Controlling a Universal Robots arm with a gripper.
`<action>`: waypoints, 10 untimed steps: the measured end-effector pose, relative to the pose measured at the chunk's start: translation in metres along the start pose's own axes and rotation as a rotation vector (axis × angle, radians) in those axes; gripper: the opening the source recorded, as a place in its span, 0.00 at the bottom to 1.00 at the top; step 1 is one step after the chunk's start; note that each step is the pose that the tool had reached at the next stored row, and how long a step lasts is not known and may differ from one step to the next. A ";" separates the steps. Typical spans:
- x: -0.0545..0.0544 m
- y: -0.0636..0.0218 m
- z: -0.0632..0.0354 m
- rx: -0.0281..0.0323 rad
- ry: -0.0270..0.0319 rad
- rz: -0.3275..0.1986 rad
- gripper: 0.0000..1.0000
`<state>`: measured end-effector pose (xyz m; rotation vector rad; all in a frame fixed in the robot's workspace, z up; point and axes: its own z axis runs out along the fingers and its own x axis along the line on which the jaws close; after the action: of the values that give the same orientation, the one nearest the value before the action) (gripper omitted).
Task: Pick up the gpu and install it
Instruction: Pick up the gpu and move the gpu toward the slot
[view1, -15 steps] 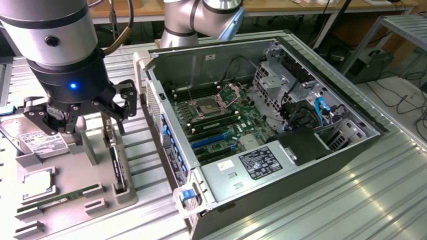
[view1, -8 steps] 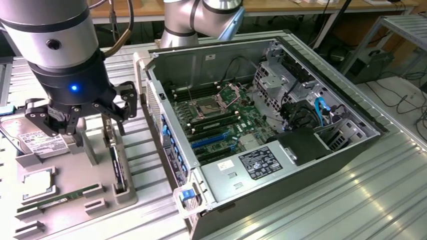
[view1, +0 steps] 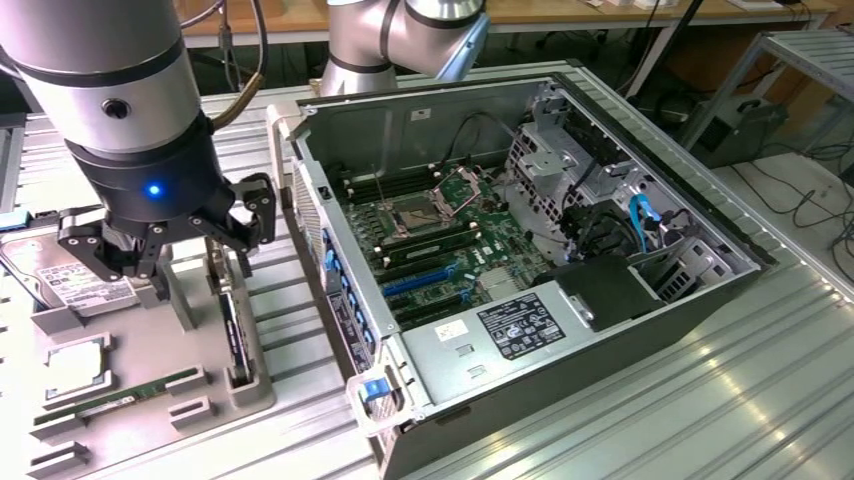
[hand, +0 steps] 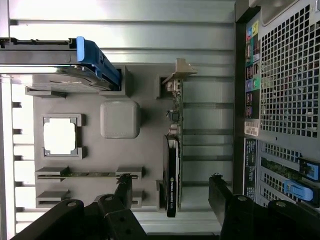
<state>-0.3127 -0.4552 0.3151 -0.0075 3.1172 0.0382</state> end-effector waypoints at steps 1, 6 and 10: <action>0.000 -0.0002 0.0012 0.0001 0.0001 0.000 0.72; 0.000 -0.0007 0.0092 0.0000 0.0000 0.000 0.72; 0.000 -0.0009 0.0166 0.0000 0.0000 0.001 0.72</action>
<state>-0.3124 -0.4557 0.2985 -0.0067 3.1172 0.0383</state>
